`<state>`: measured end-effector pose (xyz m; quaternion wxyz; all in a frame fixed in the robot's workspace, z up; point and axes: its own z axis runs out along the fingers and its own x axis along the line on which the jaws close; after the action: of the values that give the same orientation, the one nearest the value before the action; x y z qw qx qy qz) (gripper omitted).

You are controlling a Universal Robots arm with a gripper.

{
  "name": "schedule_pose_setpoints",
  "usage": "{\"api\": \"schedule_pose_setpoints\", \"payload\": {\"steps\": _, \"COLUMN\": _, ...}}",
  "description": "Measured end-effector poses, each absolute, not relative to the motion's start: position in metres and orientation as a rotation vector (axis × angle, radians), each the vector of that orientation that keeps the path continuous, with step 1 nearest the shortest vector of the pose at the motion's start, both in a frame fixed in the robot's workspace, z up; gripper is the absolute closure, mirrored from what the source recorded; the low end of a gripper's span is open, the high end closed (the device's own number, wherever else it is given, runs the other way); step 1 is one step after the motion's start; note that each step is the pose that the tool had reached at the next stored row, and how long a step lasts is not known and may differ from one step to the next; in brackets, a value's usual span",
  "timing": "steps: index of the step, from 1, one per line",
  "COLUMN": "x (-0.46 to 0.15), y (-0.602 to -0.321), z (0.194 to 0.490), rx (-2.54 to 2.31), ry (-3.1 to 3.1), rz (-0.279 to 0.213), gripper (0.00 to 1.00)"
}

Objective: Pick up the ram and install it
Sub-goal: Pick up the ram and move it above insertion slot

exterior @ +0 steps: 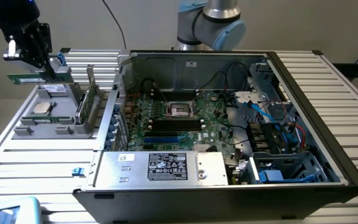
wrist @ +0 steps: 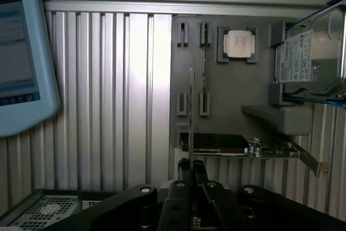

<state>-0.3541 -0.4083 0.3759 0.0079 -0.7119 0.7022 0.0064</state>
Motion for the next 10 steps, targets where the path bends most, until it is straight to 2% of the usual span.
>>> {"api": "schedule_pose_setpoints", "payload": {"steps": 10, "x": -0.336, "y": -0.411, "z": 0.387, "rx": -2.221, "ry": 2.190, "rz": 0.029, "gripper": 0.87}}
